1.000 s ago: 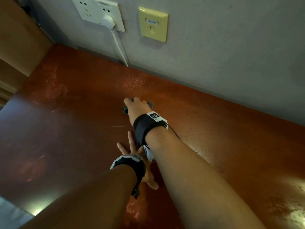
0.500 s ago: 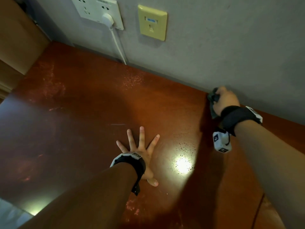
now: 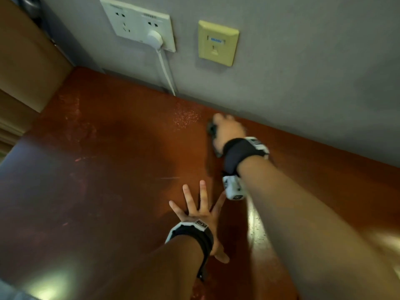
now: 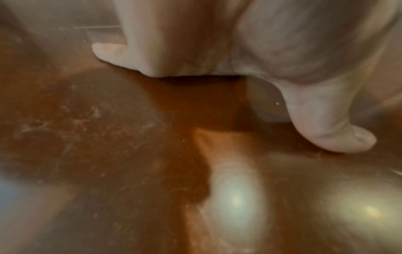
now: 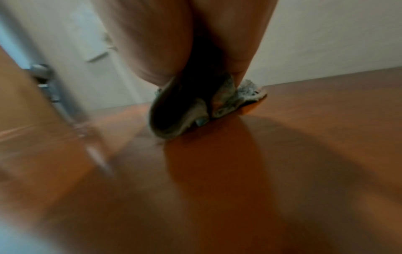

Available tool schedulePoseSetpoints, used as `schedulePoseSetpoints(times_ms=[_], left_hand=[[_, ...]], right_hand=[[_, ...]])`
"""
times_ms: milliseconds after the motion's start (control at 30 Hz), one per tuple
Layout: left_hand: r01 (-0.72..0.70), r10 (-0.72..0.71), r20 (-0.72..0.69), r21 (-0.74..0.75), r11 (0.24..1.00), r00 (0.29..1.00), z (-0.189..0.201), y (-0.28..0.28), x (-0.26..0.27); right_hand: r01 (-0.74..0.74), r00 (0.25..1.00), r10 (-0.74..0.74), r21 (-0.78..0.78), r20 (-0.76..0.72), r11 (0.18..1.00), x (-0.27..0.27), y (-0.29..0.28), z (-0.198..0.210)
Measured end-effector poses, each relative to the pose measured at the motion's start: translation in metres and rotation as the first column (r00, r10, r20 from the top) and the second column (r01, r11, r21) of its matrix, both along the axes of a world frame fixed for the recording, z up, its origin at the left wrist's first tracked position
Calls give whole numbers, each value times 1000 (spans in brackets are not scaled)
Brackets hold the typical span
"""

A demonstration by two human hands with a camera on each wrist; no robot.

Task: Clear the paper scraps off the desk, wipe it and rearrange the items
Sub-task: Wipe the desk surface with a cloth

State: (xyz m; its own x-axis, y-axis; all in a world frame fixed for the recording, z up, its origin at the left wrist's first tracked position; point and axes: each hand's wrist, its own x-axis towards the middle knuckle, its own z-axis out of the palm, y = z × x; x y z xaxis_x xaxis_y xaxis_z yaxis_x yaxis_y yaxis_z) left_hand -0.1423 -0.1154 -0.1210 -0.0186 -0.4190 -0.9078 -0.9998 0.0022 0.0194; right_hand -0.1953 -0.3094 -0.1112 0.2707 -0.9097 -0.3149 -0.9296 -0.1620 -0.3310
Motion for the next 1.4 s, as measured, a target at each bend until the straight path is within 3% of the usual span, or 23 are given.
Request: schedulePoseSetpoints(times_ms=[133,300,400,533,700,833,967,1100,1200,1400], left_hand=[[-28,29,76,-15,999,997,-4,5,-3],[-11,8,87,33,999,996,0,3,-3],[-1,-1,49,33,999,999,0,2,-1],[-55,53,-25,-50,997,998,5,2,3],[-47,46,-11,-60,997,999,5,3,1],[-41,41,2,-83,996,999,7,5,0],[-41,41,1,-99,994,999,12,4,1],[-32,32,3,-89,996,999,18,6,1],[-26,26,7,-80,996,1000,21,5,0],[-24,24,-1,-79,997,1000,21,7,0]], right_hand=[[-191,977,181,87,111,978,85,39,-3],[-195,972,181,82,147,977,81,41,-5],[-71,990,64,50,128,996,36,26,-7],[143,990,-143,-2,6,990,-71,0,-5],[465,871,-466,-47,-154,884,-222,24,-7],[587,795,-582,-27,-173,809,-267,83,-7],[498,860,-495,-13,-124,867,-238,149,-1],[245,970,-244,71,-20,967,-178,222,5],[83,996,-85,154,6,985,-144,264,4],[-31,999,26,184,26,982,-146,265,-3]])
